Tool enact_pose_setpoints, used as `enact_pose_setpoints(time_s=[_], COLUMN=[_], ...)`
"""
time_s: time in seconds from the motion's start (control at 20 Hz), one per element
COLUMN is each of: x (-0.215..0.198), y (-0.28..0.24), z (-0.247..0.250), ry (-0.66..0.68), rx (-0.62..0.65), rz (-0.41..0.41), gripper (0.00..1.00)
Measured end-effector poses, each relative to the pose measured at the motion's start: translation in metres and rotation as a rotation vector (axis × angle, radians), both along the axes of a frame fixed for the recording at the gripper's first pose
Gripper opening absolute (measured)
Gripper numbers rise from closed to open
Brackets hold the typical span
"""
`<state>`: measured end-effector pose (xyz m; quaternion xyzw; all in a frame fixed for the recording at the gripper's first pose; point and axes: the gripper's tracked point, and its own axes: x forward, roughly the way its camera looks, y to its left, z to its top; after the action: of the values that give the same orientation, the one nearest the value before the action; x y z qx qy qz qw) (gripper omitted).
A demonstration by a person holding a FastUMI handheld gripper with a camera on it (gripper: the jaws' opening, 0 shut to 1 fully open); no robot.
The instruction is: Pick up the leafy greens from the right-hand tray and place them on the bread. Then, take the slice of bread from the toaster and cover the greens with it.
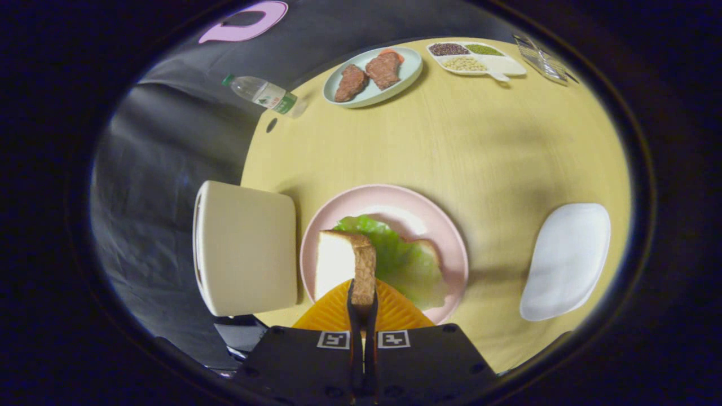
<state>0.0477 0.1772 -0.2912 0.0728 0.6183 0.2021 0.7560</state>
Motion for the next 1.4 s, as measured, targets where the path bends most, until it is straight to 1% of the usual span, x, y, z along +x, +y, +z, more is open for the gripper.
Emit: enact_pose_setpoints(time_s=[0.2, 0.4, 0.7, 0.75, 0.8, 0.85, 0.95, 1.1, 1.15, 1.3, 1.35, 1.4], x=[0.004, 0.008, 0.008, 0.011, 0.01, 0.01, 0.018, 0.021, 0.022, 0.024, 0.027, 0.029], y=[-0.013, -0.016, -0.021, -0.024, -0.024, -0.026, -0.036, -0.04, -0.039, -0.035, -0.032, -0.028], z=[-0.018, -0.023, -0.019, -0.017, -0.017, -0.017, -0.012, -0.005, -0.002, 0.013, 0.019, 0.027], ry=[-0.06, -0.14, -0.279, -0.312, -0.338, -0.363, -0.447, -0.548, -0.577, -0.688, -0.731, -0.773], rx=[-0.098, -0.148, -0.228, -0.259, -0.274, -0.294, -0.378, -0.429, -0.436, -0.44, -0.419, -0.381], rz=[0.059, 0.12, 0.167, 0.17, 0.179, 0.185, 0.199, 0.24, 0.245, 0.245, 0.222, 0.18], gripper=[0.06, 0.17, 0.3, 0.31, 0.35, 0.37, 0.59, 0.92, 0.95, 0.97, 0.98, 0.98])
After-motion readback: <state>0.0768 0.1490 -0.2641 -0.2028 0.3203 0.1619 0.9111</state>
